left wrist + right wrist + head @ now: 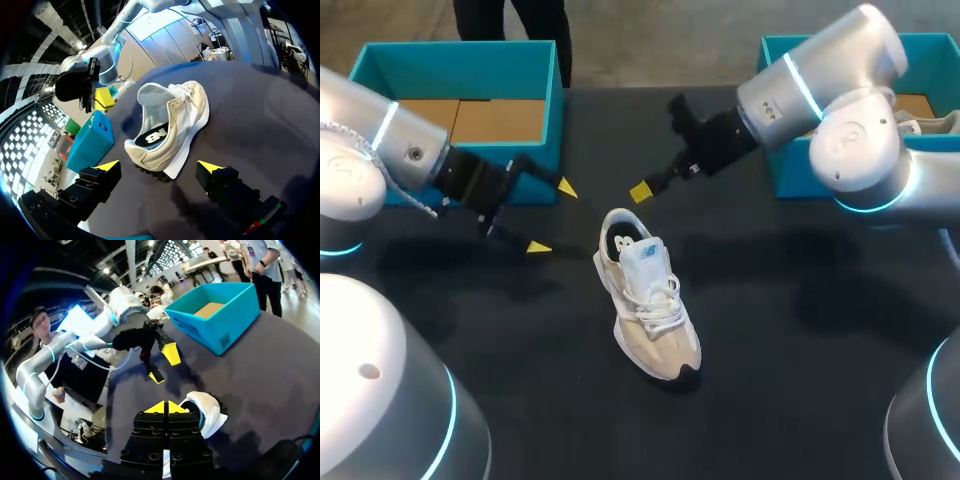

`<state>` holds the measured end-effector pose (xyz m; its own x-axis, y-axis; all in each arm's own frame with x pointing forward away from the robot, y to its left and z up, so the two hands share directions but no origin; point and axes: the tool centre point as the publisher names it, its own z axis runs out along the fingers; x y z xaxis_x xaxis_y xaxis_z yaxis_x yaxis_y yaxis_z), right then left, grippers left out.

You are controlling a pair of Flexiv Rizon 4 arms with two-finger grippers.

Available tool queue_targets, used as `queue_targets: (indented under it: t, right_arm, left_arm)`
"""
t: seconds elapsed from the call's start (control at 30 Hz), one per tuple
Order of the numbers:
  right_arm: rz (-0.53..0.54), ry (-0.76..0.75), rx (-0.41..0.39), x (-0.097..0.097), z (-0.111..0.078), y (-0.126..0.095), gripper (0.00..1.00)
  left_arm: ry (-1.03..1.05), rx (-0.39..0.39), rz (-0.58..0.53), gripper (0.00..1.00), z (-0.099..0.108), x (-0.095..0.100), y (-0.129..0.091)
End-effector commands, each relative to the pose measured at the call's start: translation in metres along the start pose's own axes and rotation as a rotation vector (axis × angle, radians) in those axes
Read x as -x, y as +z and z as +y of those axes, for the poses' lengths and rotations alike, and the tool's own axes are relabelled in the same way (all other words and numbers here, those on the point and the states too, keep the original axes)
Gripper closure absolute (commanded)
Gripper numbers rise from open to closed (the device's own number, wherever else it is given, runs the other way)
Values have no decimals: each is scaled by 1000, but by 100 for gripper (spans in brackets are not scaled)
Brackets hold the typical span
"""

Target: Take the shoe out of the shoebox, open the shoe tongue, remove and reinsert the insole, then place the shoe into the shoebox

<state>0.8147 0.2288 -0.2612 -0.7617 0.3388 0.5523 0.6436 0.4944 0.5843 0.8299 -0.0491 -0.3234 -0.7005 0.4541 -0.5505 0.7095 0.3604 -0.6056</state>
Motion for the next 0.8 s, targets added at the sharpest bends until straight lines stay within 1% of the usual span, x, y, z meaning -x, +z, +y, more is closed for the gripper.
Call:
queue_targets:
  t: [0.03, 0.13, 0.23, 0.33, 0.53, 0.57, 0.63, 0.67, 0.73, 0.8]
  right_arm:
    - [-90, 3, -6, -10, -3, -10, 100]
    - [-90, 3, -6, -10, -3, -10, 100]
    - [-90, 3, -6, -10, -3, -10, 100]
    - [-90, 3, -6, -10, -3, -10, 100]
    - [-90, 3, -6, -10, -3, -10, 100]
    - [-127, 18, -11, -11, 1, -9, 100]
    - [-197, 85, -67, -13, 5, -7, 100]
    - [-227, 100, -58, -14, 6, -7, 100]
    - [-286, 150, -77, -15, 6, -8, 100]
    - [-347, 188, -92, -17, 6, -11, 100]
  left_arm:
    - [-2, 3, 8, 0, -4, 0, -8]
    - [-5, -9, 21, 0, -2, 1, -14]
    - [4, -14, 21, 0, -2, 5, -26]
    - [11, -17, 18, 0, -3, 8, -44]
    - [30, 9, 41, 0, -2, 12, -85]
    - [34, 9, 54, 0, -3, 12, -92]
    - [44, 29, 52, 0, -4, 14, -105]
    - [45, 34, 56, 0, -5, 16, -110]
    - [48, 48, 62, 0, -2, 16, -121]
    - [46, 44, 60, 0, 1, 18, -129]
